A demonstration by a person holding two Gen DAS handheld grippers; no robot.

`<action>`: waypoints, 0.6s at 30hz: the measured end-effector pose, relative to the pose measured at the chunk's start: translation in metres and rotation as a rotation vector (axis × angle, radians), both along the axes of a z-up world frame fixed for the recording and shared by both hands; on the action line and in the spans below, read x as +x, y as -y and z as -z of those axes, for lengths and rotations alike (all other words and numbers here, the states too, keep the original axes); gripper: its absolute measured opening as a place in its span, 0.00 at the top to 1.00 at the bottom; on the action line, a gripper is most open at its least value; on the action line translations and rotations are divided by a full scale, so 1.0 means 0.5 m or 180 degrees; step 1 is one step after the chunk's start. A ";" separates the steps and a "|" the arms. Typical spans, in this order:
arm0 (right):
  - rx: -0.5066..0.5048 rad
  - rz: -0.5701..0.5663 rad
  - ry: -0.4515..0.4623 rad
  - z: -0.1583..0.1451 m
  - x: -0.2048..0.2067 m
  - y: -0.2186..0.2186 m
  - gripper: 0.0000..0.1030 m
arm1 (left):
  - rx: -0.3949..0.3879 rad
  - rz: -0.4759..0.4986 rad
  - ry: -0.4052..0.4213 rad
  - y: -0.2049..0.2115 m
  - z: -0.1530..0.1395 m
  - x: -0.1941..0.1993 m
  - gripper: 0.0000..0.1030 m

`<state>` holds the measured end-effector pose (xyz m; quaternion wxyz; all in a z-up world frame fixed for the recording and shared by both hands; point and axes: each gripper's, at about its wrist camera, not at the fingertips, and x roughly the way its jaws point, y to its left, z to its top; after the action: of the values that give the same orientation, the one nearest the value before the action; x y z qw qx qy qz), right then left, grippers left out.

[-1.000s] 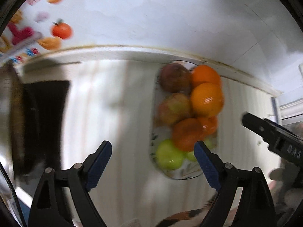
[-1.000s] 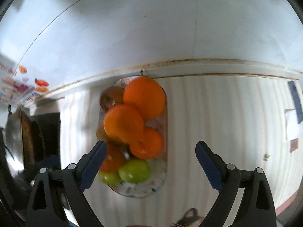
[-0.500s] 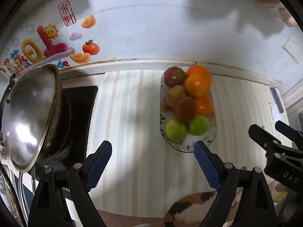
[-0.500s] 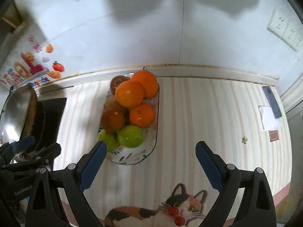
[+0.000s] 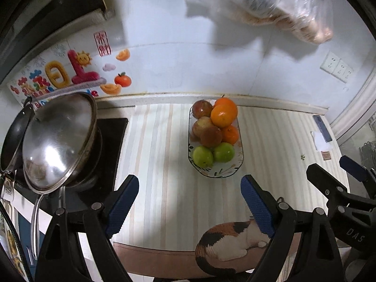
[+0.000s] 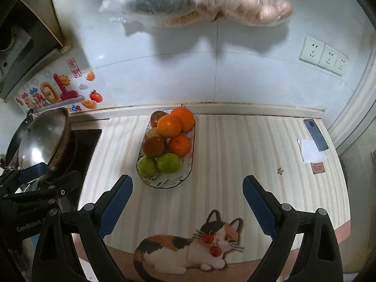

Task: Organize fruits
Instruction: 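Lift both open grippers away from the plate toward the cat plush, then grasp a red cherry tomato from the cat plush with the left gripper while the right grasps the other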

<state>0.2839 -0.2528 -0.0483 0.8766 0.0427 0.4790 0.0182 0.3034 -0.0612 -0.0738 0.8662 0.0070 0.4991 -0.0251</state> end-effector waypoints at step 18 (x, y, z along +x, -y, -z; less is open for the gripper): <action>0.0239 -0.0009 0.0121 -0.051 -0.089 0.003 0.06 | 0.0015 0.0046 0.0163 0.001 -0.038 -0.088 0.14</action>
<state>0.2393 -0.2542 -0.0226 0.8833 0.0745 0.4612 0.0382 0.2592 -0.0615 -0.0549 0.8784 0.0133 0.4768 -0.0299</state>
